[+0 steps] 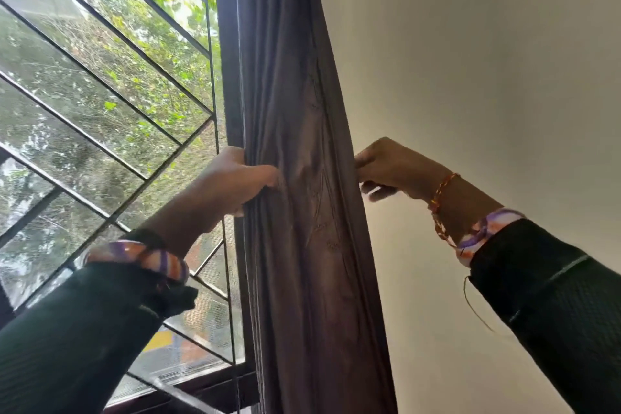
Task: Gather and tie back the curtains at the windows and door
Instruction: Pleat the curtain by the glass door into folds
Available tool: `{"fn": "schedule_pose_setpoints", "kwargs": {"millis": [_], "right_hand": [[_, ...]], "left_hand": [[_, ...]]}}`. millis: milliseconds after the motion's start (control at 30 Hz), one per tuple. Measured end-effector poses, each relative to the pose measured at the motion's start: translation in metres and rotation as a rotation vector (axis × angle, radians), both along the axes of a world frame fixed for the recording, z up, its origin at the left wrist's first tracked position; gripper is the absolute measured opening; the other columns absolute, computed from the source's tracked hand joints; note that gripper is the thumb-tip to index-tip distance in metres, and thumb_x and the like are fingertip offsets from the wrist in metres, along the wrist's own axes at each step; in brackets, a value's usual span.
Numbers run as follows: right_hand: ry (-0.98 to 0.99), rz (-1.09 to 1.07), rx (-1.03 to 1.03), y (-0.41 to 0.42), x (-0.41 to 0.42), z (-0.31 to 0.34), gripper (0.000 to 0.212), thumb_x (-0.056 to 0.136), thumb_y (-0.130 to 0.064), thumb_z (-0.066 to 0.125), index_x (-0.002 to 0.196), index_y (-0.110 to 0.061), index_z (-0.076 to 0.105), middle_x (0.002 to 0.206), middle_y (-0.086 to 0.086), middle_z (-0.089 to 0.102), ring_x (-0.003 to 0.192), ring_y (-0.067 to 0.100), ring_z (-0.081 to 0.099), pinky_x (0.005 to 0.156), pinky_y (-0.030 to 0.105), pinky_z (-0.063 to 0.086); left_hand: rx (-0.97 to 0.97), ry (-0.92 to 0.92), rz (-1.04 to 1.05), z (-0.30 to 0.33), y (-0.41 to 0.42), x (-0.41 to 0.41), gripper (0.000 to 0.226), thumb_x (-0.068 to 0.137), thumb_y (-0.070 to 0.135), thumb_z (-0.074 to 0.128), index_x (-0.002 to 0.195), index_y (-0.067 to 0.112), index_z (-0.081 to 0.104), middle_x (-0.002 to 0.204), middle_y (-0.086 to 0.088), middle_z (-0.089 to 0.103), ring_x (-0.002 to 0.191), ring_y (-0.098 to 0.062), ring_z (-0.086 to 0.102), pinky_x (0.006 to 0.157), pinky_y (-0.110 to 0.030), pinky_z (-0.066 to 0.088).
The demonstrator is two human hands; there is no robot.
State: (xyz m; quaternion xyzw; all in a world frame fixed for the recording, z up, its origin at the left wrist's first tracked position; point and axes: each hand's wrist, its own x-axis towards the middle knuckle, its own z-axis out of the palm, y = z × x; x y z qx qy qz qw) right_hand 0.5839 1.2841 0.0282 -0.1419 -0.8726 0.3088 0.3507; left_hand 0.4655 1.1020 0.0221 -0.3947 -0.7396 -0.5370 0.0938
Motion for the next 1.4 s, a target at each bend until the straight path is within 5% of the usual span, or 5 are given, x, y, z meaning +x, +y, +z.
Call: {"fn": "schedule_pose_setpoints", "kwargs": {"millis": [233, 600, 933, 1200, 1400], "right_hand": [[0.353, -0.180, 0.103, 0.001, 0.007, -0.005, 0.016, 0.074, -0.009, 0.076, 0.087, 0.000, 0.072, 0.066, 0.003, 0.063, 0.060, 0.015, 0.060, 0.055, 0.025, 0.054], [0.604, -0.322, 0.614, -0.027, -0.008, -0.024, 0.017, 0.075, -0.011, 0.067, 0.091, -0.014, 0.073, 0.088, 0.004, 0.073, 0.080, 0.022, 0.068, 0.076, 0.037, 0.056], [0.730, 0.007, 0.630, -0.056, -0.020, -0.024, 0.048, 0.070, 0.000, 0.077, 0.110, 0.000, 0.050, 0.096, 0.008, 0.068, 0.083, 0.012, 0.066, 0.081, 0.012, 0.049], [0.729, 0.213, 0.133, -0.055, -0.020, -0.012, 0.042, 0.083, 0.002, 0.064, 0.110, -0.020, 0.039, 0.099, 0.006, 0.066, 0.090, 0.016, 0.067, 0.080, 0.018, 0.054], [0.514, 0.188, 0.279, -0.048, -0.014, -0.003, 0.040, 0.081, 0.003, 0.065, 0.107, -0.014, 0.041, 0.080, -0.004, 0.062, 0.074, 0.008, 0.063, 0.066, 0.016, 0.051]], "left_hand": [[0.279, -0.154, -0.184, -0.024, 0.012, -0.019, 0.066, 0.052, 0.036, 0.084, 0.085, -0.016, 0.060, 0.072, -0.016, 0.057, 0.060, -0.020, 0.055, 0.058, -0.028, 0.043], [0.826, -0.605, -0.595, -0.047, 0.027, -0.004, 0.019, 0.083, 0.011, 0.063, 0.067, 0.019, 0.057, 0.049, 0.010, 0.058, 0.042, 0.002, 0.049, 0.040, -0.010, 0.037], [0.593, 1.125, -0.021, -0.035, 0.024, 0.002, 0.007, 0.078, 0.004, 0.066, 0.084, 0.002, 0.069, 0.108, -0.009, 0.066, 0.102, -0.025, 0.060, 0.089, -0.030, 0.046], [0.254, 1.302, 0.138, -0.018, 0.018, -0.002, 0.023, 0.086, 0.021, 0.052, 0.090, 0.007, 0.069, 0.084, -0.009, 0.072, 0.086, -0.030, 0.065, 0.071, -0.042, 0.054], [0.241, 1.232, 0.171, -0.012, 0.022, 0.007, 0.041, 0.088, 0.036, 0.044, 0.125, 0.021, 0.053, 0.137, -0.004, 0.048, 0.123, -0.020, 0.046, 0.098, -0.019, 0.032]]}}
